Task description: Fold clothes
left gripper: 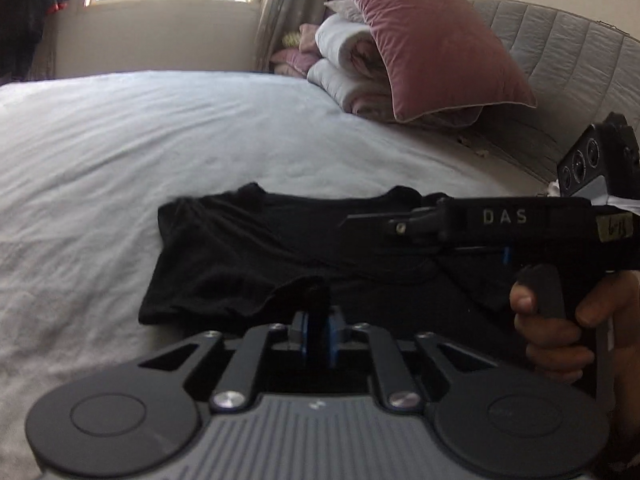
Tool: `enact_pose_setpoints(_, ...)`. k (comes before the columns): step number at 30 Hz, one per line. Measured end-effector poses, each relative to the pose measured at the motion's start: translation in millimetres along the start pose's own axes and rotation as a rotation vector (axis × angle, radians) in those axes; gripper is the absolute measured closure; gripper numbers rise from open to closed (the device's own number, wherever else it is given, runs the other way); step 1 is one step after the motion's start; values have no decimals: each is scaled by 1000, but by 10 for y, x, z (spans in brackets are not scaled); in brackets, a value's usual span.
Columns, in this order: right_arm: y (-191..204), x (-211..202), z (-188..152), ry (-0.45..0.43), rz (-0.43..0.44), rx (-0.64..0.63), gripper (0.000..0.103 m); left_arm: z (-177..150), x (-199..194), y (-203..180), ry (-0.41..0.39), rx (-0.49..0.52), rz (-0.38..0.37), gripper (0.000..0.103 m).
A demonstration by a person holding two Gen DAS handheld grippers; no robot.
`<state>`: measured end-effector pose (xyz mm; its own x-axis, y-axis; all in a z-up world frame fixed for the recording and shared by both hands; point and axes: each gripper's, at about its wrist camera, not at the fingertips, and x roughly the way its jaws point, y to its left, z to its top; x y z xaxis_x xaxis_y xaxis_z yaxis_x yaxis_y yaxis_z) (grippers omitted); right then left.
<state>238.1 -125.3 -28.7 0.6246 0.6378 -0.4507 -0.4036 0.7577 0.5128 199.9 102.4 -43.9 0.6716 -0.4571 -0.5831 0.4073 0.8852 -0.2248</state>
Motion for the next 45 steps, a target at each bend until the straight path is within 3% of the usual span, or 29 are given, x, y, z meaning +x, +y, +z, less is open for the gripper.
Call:
enact_pose_setpoints(4, -26, -3, -3, -8, 21, 25, 47, 80, -197, 97, 13, -28, -63, 54)
enact_pose_setpoints(6, 6, -10, -2, -11, 24, 11, 47, 117, -258, 194, 27, -79, -77, 50)
enact_pose_setpoints(12, 9, -29, 12, -17, 36, 10, 47, 127, -259, 649, 9, -356, 59, 52)
enact_pose_setpoints(15, 7, -40, 14, -19, 36, 7, 47, 119, -161, 764, 10, -422, 146, 52)
enact_pose_setpoints(18, -2, -30, 14, -20, 35, 8, 47, 110, -100, 817, -3, -449, 191, 65)
enact_pose_setpoints(19, -6, -29, 15, -20, 34, 9, 47, 115, -84, 830, -11, -457, 198, 81)
enact_pose_setpoints(21, -13, -25, 15, -20, 34, 11, 47, 156, -54, 845, -24, -468, 188, 100)
enact_pose_setpoints(26, -29, -22, 17, -23, 29, 16, 47, 399, 40, 759, -52, -427, 136, 102)
enact_pose_setpoints(35, -109, -52, 37, -37, 36, 49, 47, 854, 211, 387, -128, -354, -85, 101)
enact_pose_setpoints(36, -113, -49, 35, -35, 33, 49, 47, 878, 205, 350, -132, -341, -97, 97)
enact_pose_setpoints(40, -124, -36, 32, -22, 31, 53, 47, 857, 124, 255, -120, -277, -71, 72)
enact_pose_setpoints(45, -134, -61, 49, -28, 43, 74, 47, 583, 1, 222, -50, -141, -25, 70)
